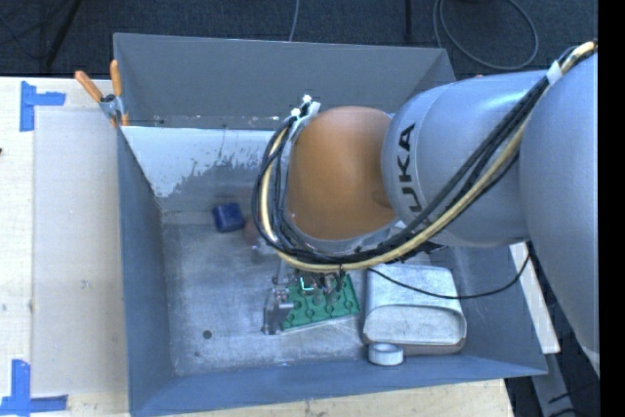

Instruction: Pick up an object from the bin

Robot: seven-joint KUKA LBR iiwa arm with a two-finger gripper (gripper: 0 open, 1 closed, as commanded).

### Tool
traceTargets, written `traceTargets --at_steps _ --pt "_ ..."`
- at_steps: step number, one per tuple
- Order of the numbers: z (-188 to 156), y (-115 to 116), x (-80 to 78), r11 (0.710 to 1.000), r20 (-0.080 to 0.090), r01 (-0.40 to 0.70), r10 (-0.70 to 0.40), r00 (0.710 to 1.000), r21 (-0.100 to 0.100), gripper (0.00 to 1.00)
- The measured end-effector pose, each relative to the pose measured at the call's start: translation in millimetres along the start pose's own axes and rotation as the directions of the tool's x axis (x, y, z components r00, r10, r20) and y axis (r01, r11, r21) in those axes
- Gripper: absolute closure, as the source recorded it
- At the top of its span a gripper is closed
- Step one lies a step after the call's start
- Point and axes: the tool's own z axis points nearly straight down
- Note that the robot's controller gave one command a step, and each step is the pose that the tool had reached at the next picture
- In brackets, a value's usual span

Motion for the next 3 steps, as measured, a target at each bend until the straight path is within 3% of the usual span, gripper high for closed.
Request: traceTargets --at_steps 1,2,3 --pt "80.6 -47.5 -5.6 0.964 0.011 0.266 -0.266 0.964 0.000 0.00" --pt "79.6 -47.8 -5.5 0.965 0.008 0.262 -0.262 0.965 0.000 1.00" --pt "-58.0 -73.8 -1.0 0.935 0.016 0.355 -0.355 0.935 0.004 1.00"
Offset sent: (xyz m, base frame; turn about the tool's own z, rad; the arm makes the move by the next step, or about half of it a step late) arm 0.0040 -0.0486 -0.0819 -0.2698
